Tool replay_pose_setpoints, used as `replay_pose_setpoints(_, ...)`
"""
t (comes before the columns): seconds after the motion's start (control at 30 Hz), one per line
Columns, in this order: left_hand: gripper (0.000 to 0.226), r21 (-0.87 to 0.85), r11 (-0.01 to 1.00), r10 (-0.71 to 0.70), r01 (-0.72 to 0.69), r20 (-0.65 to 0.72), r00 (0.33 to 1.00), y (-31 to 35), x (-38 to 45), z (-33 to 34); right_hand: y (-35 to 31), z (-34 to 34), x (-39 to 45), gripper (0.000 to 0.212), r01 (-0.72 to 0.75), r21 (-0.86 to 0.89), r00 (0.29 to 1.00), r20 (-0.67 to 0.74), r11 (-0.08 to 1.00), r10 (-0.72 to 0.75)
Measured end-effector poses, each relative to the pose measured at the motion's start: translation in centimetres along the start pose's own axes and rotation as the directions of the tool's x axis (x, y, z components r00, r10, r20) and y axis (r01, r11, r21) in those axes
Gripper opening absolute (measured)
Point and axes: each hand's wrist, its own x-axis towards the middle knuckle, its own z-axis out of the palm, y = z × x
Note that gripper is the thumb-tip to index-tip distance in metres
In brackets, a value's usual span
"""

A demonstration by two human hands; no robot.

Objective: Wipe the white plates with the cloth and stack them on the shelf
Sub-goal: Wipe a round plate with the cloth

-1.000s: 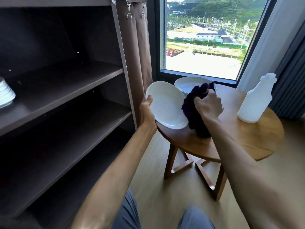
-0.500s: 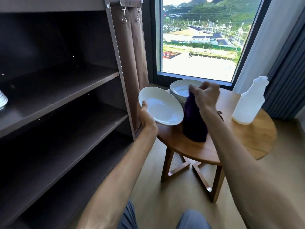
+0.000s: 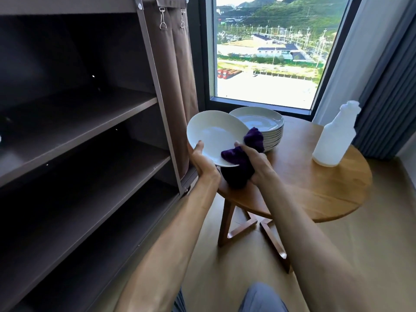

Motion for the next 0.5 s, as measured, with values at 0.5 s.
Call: replay_pose_setpoints(0.5, 0.056, 0.368, 0.912, 0.072, -0.18, 0.289, 0.955, 6.6, -0.7, 0.2, -2.2, 0.8, 0.2, 0.022, 0.24, 0.175, 0.966, -0.135, 0.955, -0.218)
